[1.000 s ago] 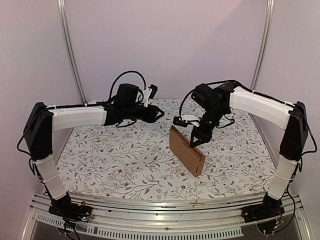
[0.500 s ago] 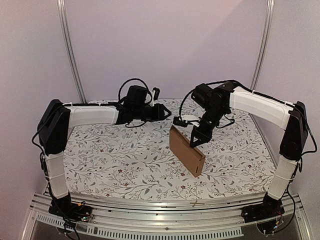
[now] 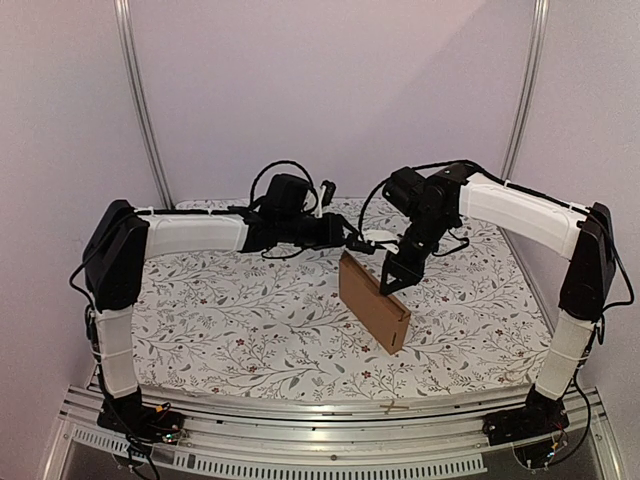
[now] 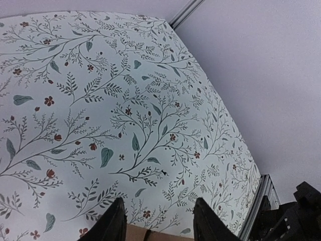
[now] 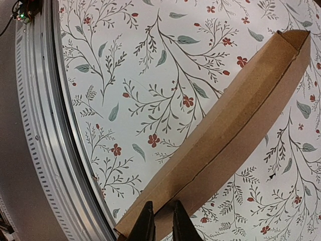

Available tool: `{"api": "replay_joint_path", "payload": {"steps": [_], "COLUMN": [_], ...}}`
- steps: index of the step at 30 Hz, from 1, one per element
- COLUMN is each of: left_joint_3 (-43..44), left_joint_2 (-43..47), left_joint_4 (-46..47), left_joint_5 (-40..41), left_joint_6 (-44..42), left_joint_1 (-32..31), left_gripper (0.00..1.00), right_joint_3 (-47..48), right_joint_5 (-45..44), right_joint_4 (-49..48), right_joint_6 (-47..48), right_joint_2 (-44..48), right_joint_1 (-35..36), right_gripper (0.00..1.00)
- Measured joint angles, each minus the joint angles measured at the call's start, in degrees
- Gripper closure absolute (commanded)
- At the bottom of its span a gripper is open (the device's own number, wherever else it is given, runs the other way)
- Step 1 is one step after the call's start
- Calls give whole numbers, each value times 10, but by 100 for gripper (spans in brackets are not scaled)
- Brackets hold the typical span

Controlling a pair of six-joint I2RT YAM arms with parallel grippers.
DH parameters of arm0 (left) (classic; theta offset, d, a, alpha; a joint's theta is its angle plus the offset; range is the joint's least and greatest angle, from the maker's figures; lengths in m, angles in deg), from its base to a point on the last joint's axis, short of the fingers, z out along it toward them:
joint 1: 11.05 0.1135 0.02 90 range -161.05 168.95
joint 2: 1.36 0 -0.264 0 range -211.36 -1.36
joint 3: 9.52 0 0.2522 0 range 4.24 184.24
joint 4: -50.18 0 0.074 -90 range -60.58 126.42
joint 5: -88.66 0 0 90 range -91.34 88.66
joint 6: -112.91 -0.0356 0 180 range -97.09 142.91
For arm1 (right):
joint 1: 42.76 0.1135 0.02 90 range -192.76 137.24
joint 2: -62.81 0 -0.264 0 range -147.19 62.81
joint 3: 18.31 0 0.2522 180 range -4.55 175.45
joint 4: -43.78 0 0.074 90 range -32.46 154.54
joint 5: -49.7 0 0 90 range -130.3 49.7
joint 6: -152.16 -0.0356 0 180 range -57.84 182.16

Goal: Fold the paper box

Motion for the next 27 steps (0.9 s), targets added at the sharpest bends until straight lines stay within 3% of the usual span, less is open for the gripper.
{"api": "replay_joint_path", "payload": {"steps": [11,27], "left_joint_3": [-39,-97], "left_joint_2": [-1,-1], "left_joint_4": [14,108], "left_joint_5": [-1,-2], "left_joint_6": [7,18], "left_joint_1": [-2,-1], "left_gripper": [58,59], "right_joint_3": [0,0], "right_joint_5": [-3,-9], "right_joint_4": [0,-1], "right_joint_6": [0,1], "right_joint_2": [0,-1], "right_joint_1": [0,0], "right_gripper": [87,84]}}
